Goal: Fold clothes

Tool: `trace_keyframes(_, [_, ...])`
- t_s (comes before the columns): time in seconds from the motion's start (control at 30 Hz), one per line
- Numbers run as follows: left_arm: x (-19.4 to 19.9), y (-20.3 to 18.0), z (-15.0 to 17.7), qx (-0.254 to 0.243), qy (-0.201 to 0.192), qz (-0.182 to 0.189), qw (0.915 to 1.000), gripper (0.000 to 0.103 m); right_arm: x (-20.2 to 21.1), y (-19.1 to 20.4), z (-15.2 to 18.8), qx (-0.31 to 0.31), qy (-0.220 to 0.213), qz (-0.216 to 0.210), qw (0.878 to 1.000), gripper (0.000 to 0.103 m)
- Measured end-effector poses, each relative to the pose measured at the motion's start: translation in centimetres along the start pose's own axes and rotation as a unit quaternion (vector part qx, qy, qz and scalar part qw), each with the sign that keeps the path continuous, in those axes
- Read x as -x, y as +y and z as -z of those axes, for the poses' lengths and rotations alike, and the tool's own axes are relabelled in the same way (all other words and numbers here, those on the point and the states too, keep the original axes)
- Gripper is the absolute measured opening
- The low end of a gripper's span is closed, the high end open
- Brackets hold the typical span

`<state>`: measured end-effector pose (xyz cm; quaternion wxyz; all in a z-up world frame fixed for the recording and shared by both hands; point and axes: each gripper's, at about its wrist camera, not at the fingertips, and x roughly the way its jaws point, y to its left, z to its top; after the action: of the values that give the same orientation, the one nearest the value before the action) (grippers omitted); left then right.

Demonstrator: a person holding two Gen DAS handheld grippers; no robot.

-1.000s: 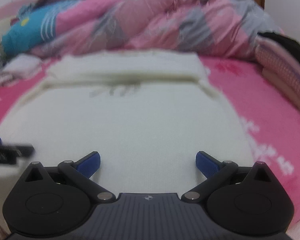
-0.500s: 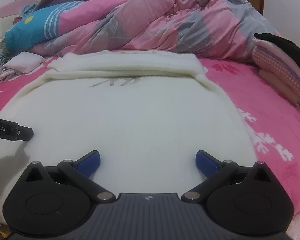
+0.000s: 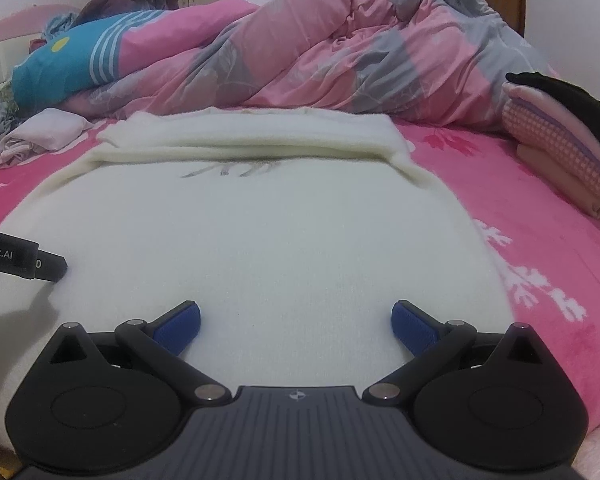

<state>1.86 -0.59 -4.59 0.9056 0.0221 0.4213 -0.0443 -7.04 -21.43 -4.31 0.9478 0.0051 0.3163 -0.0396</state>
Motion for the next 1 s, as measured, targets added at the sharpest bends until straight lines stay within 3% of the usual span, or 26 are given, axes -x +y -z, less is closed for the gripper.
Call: trace_keyframes(1.0, [0.15, 0.02, 0.15, 0.003, 0.000, -0.002, 1.0000, 0.103, 0.11, 0.16, 0.51, 0.000, -0.015, 0.003, 1.000, 0.103])
